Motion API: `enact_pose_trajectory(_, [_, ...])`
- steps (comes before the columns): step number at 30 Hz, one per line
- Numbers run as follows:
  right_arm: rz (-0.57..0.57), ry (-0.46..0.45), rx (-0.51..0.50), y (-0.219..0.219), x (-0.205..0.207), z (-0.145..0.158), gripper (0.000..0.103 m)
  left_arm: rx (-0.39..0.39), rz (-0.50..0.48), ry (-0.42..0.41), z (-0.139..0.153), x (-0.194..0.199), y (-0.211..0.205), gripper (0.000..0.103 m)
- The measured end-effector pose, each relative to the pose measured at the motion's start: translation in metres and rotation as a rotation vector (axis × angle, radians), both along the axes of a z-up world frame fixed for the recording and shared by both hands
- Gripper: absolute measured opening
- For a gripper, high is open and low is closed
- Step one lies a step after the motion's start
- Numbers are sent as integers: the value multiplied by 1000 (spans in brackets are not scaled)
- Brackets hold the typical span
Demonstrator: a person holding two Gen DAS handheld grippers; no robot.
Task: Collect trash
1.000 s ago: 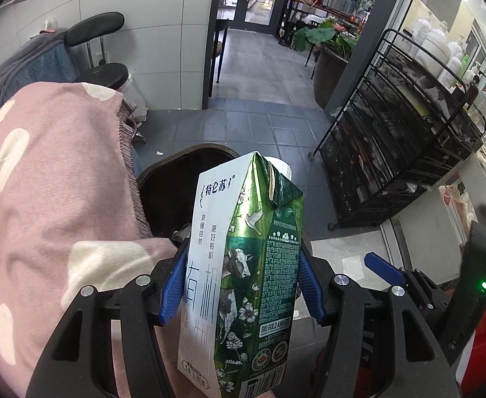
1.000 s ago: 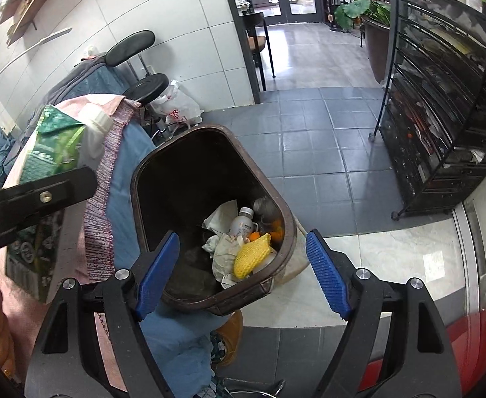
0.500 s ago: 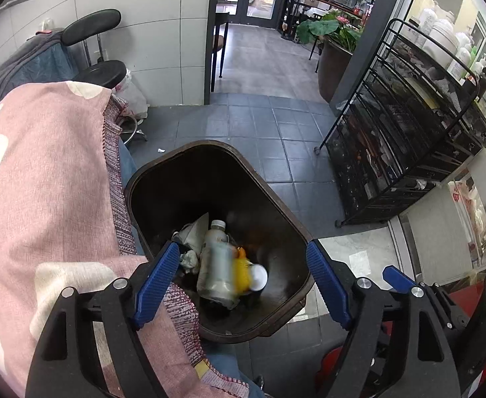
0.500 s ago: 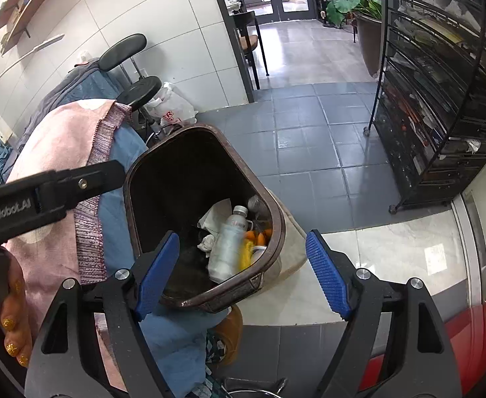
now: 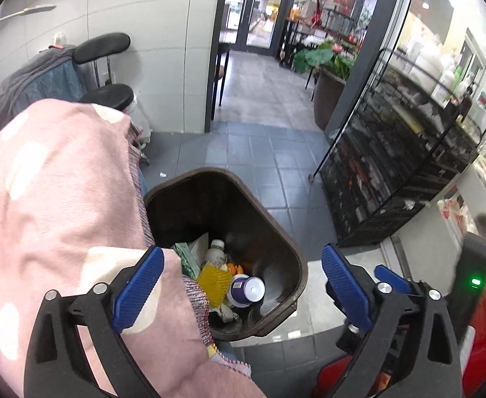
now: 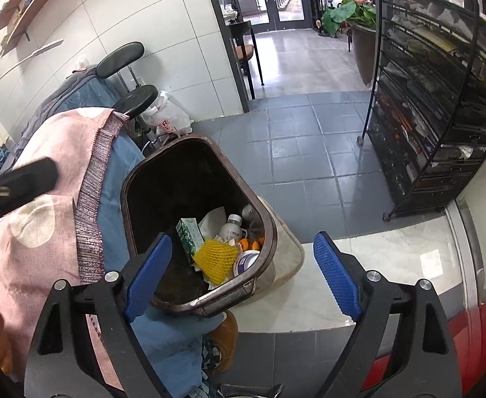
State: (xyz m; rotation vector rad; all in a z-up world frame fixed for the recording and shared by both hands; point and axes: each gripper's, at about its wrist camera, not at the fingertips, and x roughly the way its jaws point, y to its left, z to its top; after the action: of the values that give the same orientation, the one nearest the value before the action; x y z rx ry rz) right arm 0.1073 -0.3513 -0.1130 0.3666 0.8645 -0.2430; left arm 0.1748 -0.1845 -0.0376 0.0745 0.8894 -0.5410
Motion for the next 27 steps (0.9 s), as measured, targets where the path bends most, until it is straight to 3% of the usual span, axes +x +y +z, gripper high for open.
enact_pose_trajectory(3, [-15,-35,-41,4,-5,9,88,-34,5,-44,15,-12,11,97])
enact_pose_trajectory(5, [-24,-78,-94,10,-10,19,95,-42,13,-79,24,-20,18,97])
enact_pose_trajectory(13, [8,-236,-209,49,-27,60,97,-48,92,-204,45,-52,58,97])
enact_pose_trajectory(15, [24,-267,-219,60,-32,68,97,-17,129,-266,50,-63,70,97])
enact_pose_trajectory(20, [94,-325,-218,98,-40,81,97,8,216,-334,60,-79,97,97])
enact_pose_trajectory(27, [162,-386,-215,136,-62,95,97,5,319,-374,62,-102,137,97])
